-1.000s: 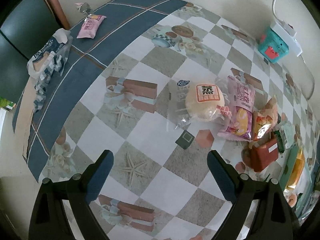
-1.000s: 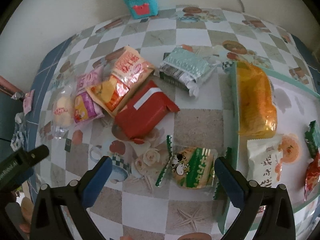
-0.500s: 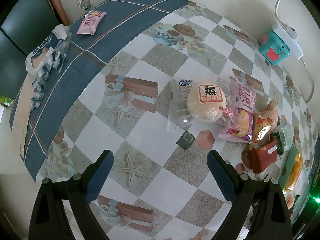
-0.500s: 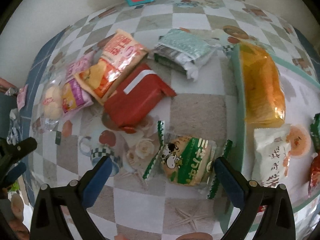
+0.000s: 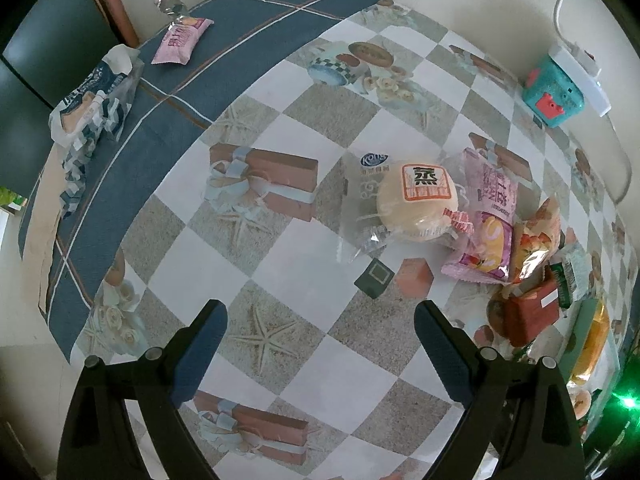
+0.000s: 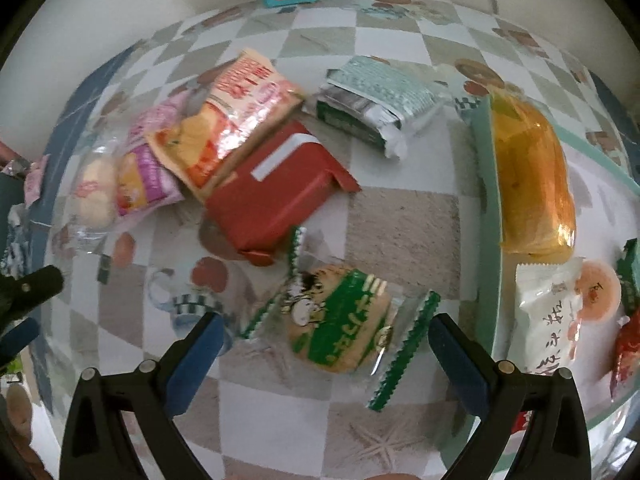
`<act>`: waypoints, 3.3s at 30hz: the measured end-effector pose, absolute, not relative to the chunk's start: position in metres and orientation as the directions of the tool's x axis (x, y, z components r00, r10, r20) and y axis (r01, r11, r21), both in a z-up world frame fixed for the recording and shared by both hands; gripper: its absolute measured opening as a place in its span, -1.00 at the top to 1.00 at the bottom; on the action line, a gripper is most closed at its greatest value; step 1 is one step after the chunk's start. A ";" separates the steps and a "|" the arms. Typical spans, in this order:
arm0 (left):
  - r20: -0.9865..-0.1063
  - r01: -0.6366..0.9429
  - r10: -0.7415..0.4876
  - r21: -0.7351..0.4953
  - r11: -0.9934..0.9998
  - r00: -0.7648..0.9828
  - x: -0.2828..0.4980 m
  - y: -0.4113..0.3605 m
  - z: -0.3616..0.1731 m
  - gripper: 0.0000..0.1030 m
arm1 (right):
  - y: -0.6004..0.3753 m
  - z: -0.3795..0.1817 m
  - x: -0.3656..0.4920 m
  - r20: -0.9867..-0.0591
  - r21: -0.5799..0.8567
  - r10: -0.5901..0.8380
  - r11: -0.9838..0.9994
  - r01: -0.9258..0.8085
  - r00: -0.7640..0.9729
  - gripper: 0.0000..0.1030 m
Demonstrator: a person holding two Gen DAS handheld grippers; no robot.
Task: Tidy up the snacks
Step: 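Move right gripper to green-wrapped round cake while left gripper returns over the pile, then close right gripper on the green-wrapped round cake pack, then lift green cake pack with right gripper while left gripper grasps red box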
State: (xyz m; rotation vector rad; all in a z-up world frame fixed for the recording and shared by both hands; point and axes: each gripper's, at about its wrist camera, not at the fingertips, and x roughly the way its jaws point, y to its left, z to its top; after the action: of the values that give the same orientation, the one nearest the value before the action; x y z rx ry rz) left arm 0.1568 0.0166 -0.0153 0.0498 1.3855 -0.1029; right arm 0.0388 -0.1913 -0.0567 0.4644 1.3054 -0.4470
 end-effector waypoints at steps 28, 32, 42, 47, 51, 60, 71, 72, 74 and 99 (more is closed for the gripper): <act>-0.979 0.114 0.001 0.024 0.993 0.202 0.153 0.004 -0.018 -0.84 | -0.206 -0.049 0.032 -0.956 0.081 -0.081 0.853 0.516 0.283 -0.50; -0.979 0.117 0.009 0.034 0.993 0.206 0.152 0.002 -0.018 -0.84 | -0.204 -0.051 0.032 -0.955 0.084 -0.077 0.856 0.510 0.285 -0.51; -0.977 0.126 0.020 0.047 0.991 0.211 0.149 -0.004 -0.018 -0.84 | -0.198 -0.052 0.033 -0.955 0.081 -0.072 0.871 0.485 0.288 -0.57; -0.977 0.134 0.026 0.055 0.989 0.213 0.147 -0.008 -0.017 -0.84 | -0.190 -0.054 0.034 -0.957 0.056 -0.087 0.882 0.468 0.278 -0.63; -0.976 0.139 0.031 0.062 0.988 0.214 0.146 -0.009 -0.017 -0.84 | -0.174 -0.055 0.037 -0.954 -0.014 -0.140 0.904 0.428 0.265 -0.63; -0.974 0.140 0.030 0.063 0.988 0.224 0.144 -0.014 -0.014 -0.84 | -0.187 -0.044 0.029 -0.947 0.029 -0.121 0.889 0.457 0.296 -0.24; -0.974 0.179 -0.003 0.039 0.983 0.226 0.139 -0.034 -0.009 -0.84 | -0.219 -0.007 0.007 -0.921 0.135 -0.097 0.829 0.542 0.377 -0.22; -0.974 0.186 -0.011 0.032 0.982 0.225 0.138 -0.038 -0.008 -0.84 | -0.223 -0.003 0.005 -0.918 0.141 -0.100 0.823 0.551 0.385 -0.22; -0.976 0.204 -0.042 0.002 0.979 0.213 0.136 -0.046 -0.007 -0.84 | -0.231 0.006 0.002 -0.911 0.157 -0.104 0.806 0.570 0.399 -0.22; -0.970 0.291 -0.183 -0.131 0.948 0.161 0.118 -0.151 -0.033 -0.84 | -0.306 0.020 -0.024 -0.894 0.167 -0.193 0.693 0.701 0.404 -0.23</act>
State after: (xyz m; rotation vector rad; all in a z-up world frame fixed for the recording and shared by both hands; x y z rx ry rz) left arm 0.1177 -0.1506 -0.0331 0.0932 1.3686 -0.3388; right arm -0.0236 -0.3064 0.0203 0.5843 1.0052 -0.6066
